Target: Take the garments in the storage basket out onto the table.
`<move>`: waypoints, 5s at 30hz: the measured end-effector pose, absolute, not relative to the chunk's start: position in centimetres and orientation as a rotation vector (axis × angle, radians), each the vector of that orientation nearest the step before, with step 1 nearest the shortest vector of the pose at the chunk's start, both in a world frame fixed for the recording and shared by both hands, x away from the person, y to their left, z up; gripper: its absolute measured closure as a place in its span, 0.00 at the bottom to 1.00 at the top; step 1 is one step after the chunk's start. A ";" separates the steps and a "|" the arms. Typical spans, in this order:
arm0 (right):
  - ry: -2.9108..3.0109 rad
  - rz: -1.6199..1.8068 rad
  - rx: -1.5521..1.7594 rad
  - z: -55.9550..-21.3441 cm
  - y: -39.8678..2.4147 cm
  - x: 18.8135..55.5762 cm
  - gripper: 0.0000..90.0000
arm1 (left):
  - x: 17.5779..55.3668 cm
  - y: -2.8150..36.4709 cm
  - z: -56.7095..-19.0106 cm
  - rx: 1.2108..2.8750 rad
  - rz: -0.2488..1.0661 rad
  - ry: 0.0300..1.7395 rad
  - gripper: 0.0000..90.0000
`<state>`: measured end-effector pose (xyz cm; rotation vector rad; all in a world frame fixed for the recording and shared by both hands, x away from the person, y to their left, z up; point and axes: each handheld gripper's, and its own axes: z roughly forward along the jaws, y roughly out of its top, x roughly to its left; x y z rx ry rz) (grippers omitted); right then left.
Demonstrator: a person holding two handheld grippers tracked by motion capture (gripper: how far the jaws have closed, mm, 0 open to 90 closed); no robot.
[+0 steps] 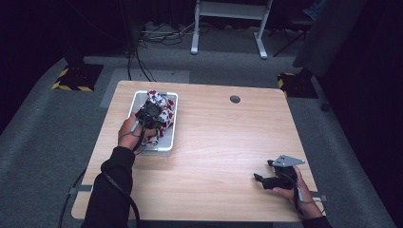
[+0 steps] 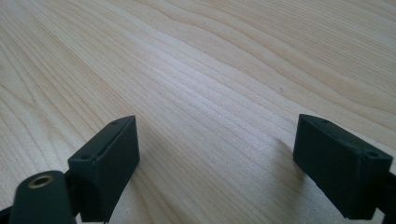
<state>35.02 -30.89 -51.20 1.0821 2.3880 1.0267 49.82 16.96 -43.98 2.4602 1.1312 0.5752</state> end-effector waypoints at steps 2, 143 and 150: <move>2.388 1.027 1.082 -51.2 -30.9 35.0 0.16 | 49.2 17.5 -43.0 2.415 0.595 1.121 0.85; 2.393 1.028 1.073 -51.2 -31.0 34.9 0.16 | 42.0 -2.3 -33.3 2.323 0.584 0.429 0.86; 2.393 1.028 1.073 -51.2 -31.0 34.9 0.16 | 42.1 -3.9 -35.3 2.346 0.535 0.425 0.86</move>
